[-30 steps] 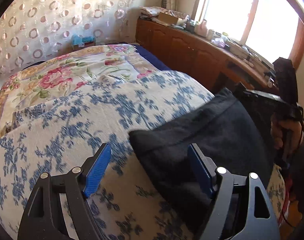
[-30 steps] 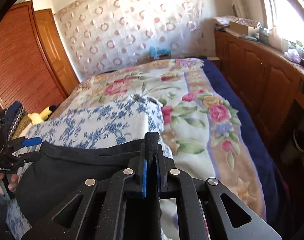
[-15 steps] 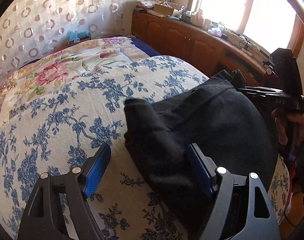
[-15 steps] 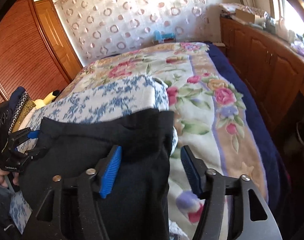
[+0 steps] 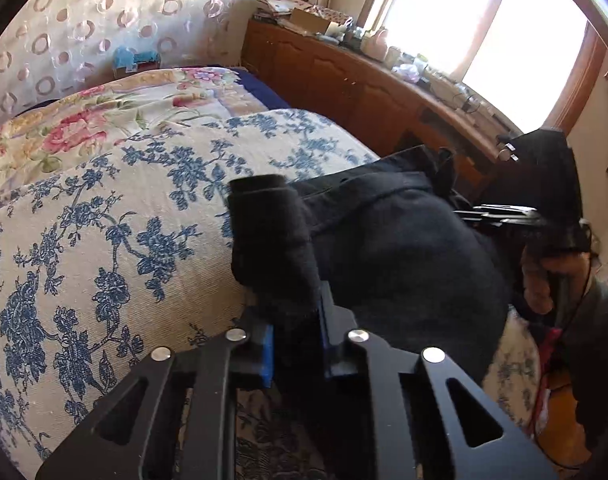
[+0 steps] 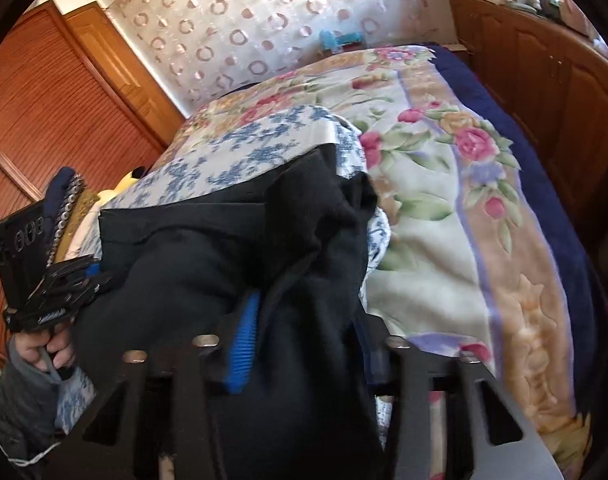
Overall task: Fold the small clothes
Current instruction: 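Grasp the folded shirt bundle with both grippers, then carry the shirt with both grippers onto the stack of folded clothes and release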
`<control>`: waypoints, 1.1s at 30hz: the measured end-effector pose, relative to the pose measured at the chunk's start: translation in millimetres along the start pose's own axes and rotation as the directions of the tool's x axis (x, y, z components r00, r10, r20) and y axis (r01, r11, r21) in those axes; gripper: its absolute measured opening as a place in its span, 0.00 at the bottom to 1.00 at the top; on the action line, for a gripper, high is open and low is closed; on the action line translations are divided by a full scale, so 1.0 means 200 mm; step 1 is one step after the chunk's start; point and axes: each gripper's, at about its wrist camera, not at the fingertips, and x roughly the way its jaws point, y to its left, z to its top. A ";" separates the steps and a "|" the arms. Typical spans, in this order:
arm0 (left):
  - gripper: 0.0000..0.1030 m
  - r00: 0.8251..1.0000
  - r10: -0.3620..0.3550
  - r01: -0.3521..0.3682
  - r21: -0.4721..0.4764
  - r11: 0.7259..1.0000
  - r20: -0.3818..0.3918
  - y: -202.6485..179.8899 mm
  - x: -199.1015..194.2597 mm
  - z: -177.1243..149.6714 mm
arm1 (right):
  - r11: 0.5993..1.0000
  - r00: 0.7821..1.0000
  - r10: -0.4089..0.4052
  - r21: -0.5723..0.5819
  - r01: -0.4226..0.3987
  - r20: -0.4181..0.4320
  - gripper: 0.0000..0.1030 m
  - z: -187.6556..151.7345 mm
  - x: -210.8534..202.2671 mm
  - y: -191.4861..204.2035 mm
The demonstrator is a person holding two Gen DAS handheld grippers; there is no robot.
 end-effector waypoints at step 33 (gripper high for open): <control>0.14 0.763 0.395 -0.265 -0.309 0.913 0.512 0.75 -1.95 -0.49 | 0.758 0.892 0.383 -0.633 -0.155 0.241 0.15 0.93 0.16 1.87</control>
